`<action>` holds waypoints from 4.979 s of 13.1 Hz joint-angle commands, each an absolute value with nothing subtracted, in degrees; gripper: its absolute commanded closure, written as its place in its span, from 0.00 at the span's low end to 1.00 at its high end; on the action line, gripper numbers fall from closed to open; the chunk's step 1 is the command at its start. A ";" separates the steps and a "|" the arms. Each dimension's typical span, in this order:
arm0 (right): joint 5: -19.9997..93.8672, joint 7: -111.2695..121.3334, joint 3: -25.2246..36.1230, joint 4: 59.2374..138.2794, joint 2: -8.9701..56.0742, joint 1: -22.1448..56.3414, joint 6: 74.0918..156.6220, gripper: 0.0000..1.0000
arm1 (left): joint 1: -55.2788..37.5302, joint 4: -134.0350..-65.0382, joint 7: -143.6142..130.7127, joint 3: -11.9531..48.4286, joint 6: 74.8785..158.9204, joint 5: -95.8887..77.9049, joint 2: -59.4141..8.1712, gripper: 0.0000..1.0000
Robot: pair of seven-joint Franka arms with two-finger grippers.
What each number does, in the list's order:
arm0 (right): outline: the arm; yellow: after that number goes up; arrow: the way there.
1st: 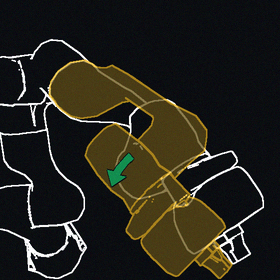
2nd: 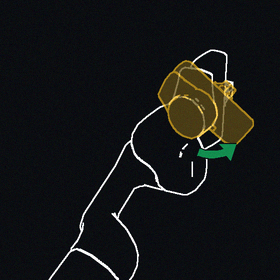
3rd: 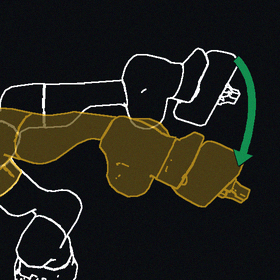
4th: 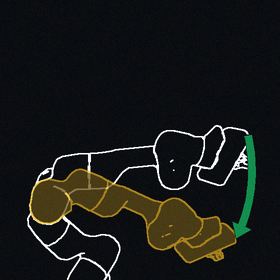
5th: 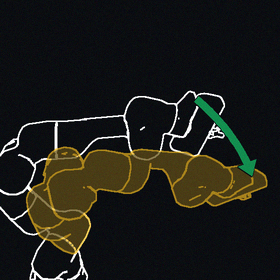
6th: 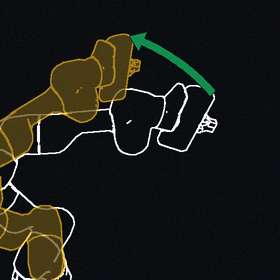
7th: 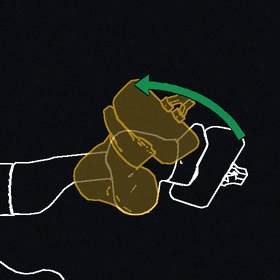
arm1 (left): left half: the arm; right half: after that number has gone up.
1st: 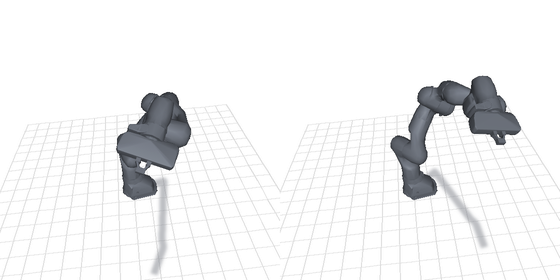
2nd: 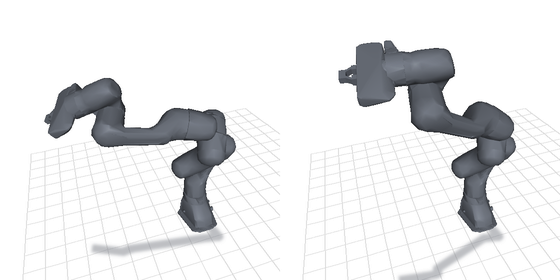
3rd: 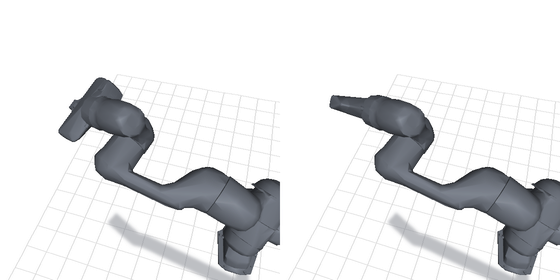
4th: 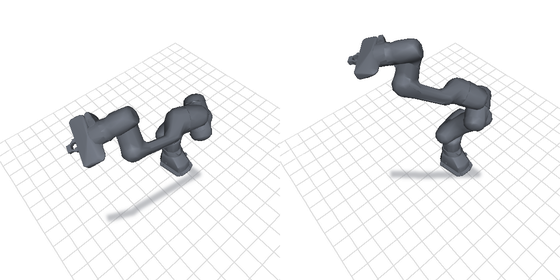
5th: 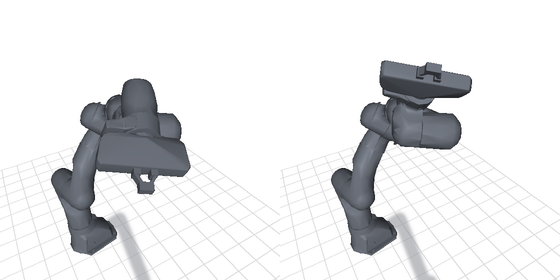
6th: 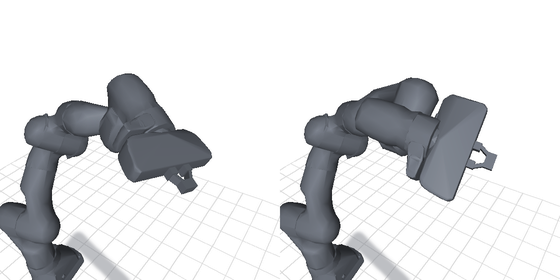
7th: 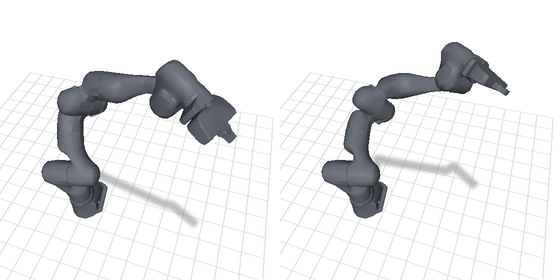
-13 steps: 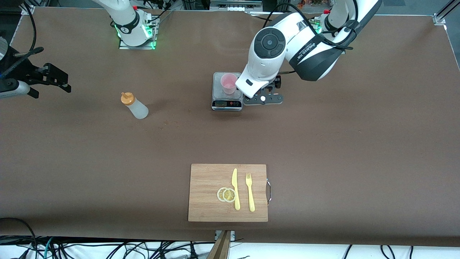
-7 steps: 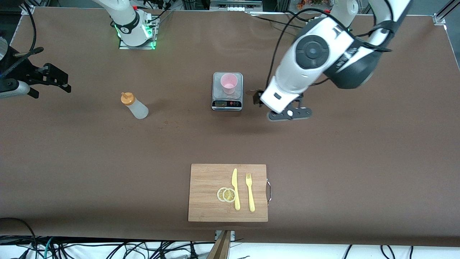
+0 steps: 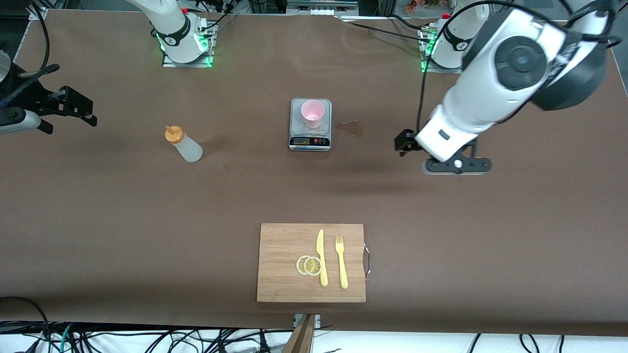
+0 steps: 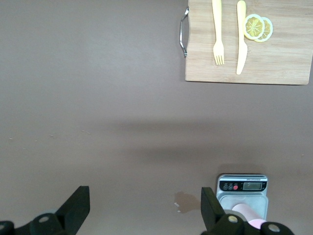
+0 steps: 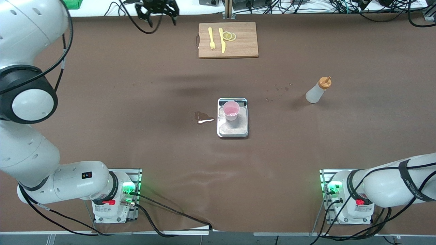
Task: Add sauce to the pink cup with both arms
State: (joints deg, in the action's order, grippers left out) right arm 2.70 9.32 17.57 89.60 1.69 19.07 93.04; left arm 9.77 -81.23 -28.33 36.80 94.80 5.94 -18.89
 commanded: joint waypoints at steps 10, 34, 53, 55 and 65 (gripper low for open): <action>3.16 9.84 17.58 88.51 2.20 18.81 92.81 0.00 | -1.93 -96.07 -7.91 7.03 93.43 0.26 -2.02 0.00; 3.25 9.84 17.58 88.51 2.20 18.81 92.81 0.00 | -2.02 -95.01 -8.26 7.73 91.41 0.26 -2.02 0.00; 3.25 9.84 17.67 88.51 2.20 18.81 92.81 0.00 | -2.02 -95.01 -8.35 8.17 91.41 0.26 -2.11 0.00; 3.25 9.84 17.58 88.51 2.20 18.90 92.81 0.00 | -2.02 -95.01 -8.26 8.17 91.41 0.18 -2.11 0.00; 3.33 10.20 17.40 88.68 4.04 19.51 88.26 0.00 | -1.93 -94.92 -8.35 8.70 91.41 0.09 -2.02 0.00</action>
